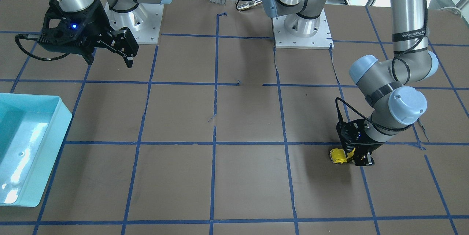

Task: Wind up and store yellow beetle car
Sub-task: 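Release the car so it rolls toward the bin, raise left gripper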

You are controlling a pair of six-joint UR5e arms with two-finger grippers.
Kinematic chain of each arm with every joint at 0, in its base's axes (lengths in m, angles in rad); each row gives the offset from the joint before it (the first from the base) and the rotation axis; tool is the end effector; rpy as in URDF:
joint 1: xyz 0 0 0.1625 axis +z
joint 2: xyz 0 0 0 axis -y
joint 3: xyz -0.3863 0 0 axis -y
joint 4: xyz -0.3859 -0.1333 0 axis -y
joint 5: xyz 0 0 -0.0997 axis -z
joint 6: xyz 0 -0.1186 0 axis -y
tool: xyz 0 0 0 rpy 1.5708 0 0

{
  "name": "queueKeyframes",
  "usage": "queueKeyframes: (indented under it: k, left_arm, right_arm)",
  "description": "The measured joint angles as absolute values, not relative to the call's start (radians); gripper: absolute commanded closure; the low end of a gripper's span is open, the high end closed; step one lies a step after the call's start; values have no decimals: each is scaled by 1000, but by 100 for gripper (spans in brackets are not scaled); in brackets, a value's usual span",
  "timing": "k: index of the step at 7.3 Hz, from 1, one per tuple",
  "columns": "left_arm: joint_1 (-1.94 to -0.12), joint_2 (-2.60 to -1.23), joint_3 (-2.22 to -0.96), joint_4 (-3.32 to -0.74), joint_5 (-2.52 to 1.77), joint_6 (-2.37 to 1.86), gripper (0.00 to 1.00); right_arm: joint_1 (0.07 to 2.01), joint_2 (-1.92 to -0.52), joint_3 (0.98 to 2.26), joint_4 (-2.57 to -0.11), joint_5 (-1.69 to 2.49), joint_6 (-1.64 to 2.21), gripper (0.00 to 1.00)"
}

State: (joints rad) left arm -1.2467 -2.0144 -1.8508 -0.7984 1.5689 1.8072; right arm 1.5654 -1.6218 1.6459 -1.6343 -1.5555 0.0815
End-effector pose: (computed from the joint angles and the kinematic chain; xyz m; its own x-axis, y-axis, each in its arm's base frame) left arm 0.0519 -0.5737 0.1423 -0.0872 0.9950 -0.0479 0.9961 0.0878 0.0096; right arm 0.1326 -0.4711 0.4244 -0.9961 0.0861 -0.0184 0.0868 0.9955 -0.0380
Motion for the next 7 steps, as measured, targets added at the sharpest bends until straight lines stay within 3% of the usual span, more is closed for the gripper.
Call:
queueKeyframes:
  k: [4, 7]
  left_arm:
    - [-1275, -1985, -1847, -821, 1564, 1781, 0]
    - [-1441, -1879, -1762, -1041, 1533, 1450, 0]
  right_arm:
    - [1565, -1622, 1646, -1634, -1556, 79, 0]
    - [1564, -1621, 1645, -1634, -1558, 79, 0]
